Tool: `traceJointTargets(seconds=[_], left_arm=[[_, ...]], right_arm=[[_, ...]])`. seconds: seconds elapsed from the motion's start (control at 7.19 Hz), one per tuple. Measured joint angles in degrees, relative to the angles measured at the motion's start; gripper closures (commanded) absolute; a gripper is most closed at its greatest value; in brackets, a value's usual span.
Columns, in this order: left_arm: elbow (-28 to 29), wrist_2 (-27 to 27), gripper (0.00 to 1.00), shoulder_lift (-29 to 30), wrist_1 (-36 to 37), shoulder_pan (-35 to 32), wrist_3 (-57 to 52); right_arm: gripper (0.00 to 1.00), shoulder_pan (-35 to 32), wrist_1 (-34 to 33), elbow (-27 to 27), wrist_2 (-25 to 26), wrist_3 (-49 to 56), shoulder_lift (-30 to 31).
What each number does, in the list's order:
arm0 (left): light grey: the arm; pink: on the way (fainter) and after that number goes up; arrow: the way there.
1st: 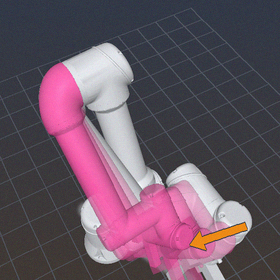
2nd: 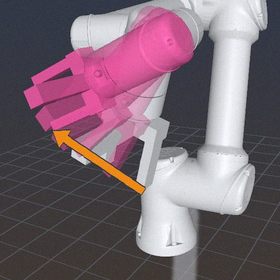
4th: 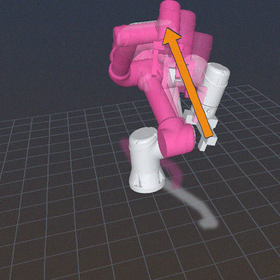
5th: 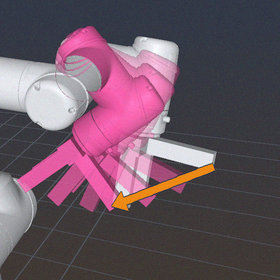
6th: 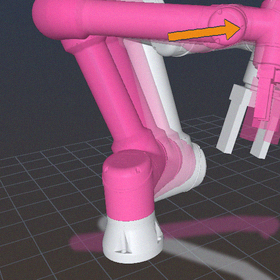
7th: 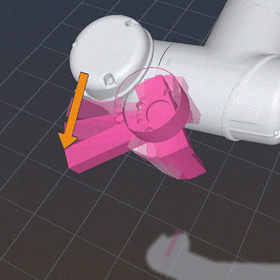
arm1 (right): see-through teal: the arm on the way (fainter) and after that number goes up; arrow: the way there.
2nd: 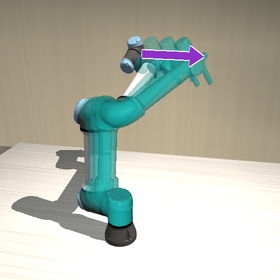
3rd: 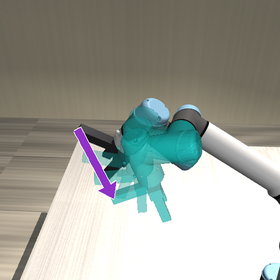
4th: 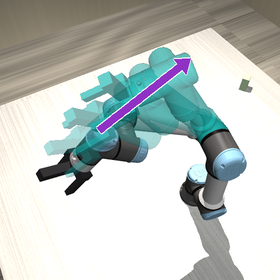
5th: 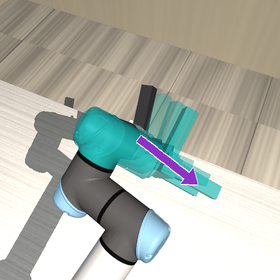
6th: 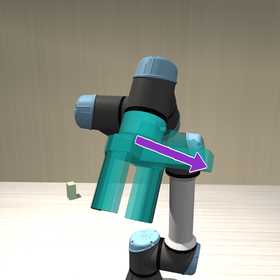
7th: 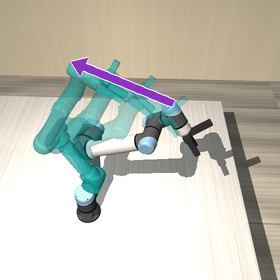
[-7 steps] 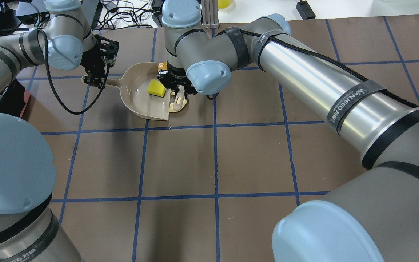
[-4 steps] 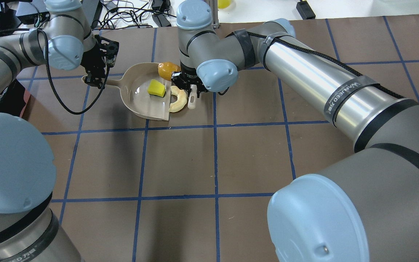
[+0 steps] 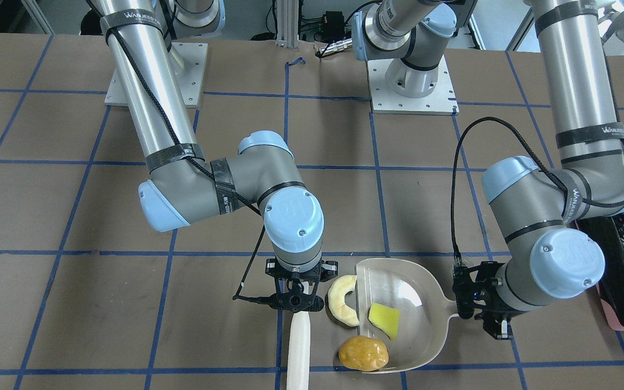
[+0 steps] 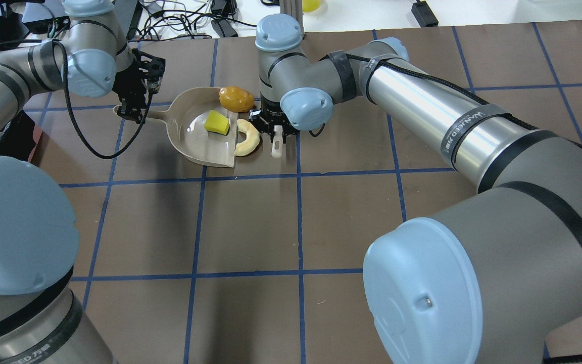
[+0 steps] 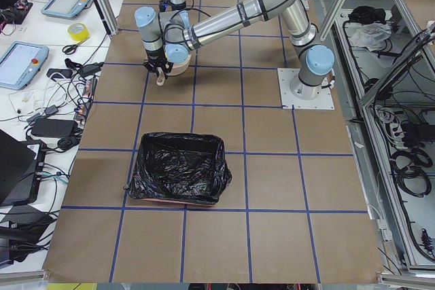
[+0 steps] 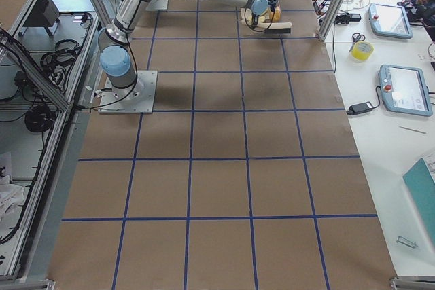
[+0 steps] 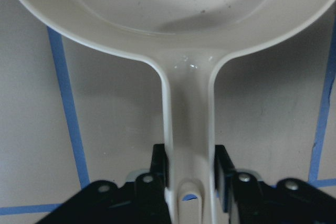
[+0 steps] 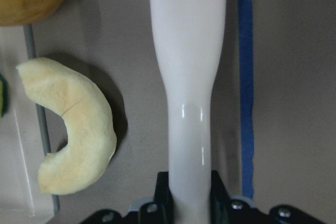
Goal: Sweep and dump trash into bin
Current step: 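Sweep the sponge, apple slice and potato into the dustpan with the right gripper's brush, then lift the brush away from the dustpan with the right gripper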
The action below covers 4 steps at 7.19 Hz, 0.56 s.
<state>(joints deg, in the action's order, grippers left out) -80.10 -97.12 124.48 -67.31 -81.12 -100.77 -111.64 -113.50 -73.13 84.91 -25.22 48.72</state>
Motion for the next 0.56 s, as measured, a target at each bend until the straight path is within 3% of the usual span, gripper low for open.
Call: traceJointTargets(seconds=[0.56], left_arm=[[-0.06, -0.09, 1.0, 0.11, -0.01, 0.0, -0.02]], right_arm=[[1.0, -4.45, 2.54, 0.0, -3.19, -0.48, -0.14]])
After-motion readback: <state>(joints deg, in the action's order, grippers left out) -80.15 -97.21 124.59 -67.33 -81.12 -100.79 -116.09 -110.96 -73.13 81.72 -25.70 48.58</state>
